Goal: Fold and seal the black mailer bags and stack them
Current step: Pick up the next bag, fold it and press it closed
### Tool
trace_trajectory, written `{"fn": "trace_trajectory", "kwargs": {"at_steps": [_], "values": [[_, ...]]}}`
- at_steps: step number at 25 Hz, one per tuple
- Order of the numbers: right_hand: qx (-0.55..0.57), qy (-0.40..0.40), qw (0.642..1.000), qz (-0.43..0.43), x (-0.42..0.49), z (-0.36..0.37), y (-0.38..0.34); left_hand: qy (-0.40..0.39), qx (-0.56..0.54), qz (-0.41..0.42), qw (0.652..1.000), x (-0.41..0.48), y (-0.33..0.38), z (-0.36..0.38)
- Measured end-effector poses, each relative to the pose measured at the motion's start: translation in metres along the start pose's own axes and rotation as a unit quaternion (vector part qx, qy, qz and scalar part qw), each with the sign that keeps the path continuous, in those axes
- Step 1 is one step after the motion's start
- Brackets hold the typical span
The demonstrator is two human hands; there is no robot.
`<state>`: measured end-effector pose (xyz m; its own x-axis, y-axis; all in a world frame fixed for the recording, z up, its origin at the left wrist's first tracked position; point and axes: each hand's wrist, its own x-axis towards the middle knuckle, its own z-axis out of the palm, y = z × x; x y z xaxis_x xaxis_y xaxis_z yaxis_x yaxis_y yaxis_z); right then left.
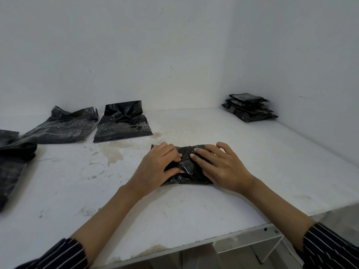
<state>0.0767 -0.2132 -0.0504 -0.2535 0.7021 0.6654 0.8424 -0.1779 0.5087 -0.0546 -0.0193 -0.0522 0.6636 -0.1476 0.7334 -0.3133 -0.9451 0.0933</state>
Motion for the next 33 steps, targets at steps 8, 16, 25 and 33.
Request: {"fn": "trace_trajectory", "kwargs": {"at_steps": [8, 16, 25, 33], "values": [[0.033, -0.006, 0.999, -0.001, -0.006, 0.007, -0.003, 0.007, 0.021, 0.017, 1.000, 0.000, 0.004, 0.002], [0.210, -0.011, 0.959, 0.192, -0.005, -0.003, -0.018, 0.024, -0.186, -0.113, 0.976, -0.005, 0.009, -0.004], [0.318, -0.146, 0.885, 0.307, 0.018, 0.000, -0.008, -0.039, -0.118, -0.114, 0.986, -0.001, -0.003, 0.005], [0.317, -0.170, 0.878, 0.316, 0.021, 0.000, -0.003, 0.027, -0.072, -0.306, 0.949, -0.007, 0.012, 0.013]]}}
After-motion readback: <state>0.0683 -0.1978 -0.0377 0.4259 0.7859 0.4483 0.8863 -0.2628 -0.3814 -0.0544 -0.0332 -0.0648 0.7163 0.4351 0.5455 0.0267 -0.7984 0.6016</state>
